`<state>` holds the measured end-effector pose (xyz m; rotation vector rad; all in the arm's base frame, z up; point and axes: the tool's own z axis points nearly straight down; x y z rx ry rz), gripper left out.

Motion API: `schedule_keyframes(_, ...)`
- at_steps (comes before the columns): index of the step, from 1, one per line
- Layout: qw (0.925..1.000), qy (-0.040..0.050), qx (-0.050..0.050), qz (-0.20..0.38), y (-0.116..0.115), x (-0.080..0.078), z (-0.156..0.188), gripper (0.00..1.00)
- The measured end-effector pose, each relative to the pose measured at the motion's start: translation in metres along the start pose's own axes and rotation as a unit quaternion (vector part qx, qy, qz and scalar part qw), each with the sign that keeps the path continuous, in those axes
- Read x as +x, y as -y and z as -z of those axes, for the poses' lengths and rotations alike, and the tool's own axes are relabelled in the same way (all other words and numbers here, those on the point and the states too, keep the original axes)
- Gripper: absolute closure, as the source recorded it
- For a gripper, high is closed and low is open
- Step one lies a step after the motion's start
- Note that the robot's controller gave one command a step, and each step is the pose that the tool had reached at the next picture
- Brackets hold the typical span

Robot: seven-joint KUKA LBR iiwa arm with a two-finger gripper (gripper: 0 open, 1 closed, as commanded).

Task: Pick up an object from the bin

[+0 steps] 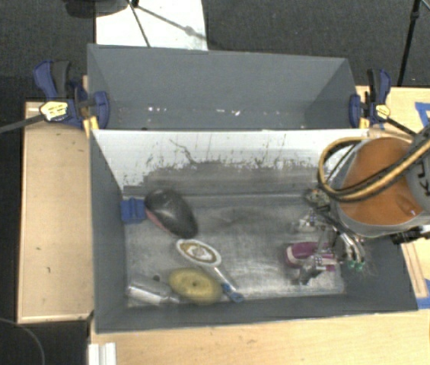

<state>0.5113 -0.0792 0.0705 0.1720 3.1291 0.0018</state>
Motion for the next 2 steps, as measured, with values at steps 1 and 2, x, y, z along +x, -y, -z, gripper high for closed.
schedule_keyframes(1,1.0,0.0042,0.001,0.002,-0.001,-0.003,0.004,1.0)
schedule_keyframes(2,0.9998,0.0008,0.001,0.018,0.024,0.013,0.163,1.0)
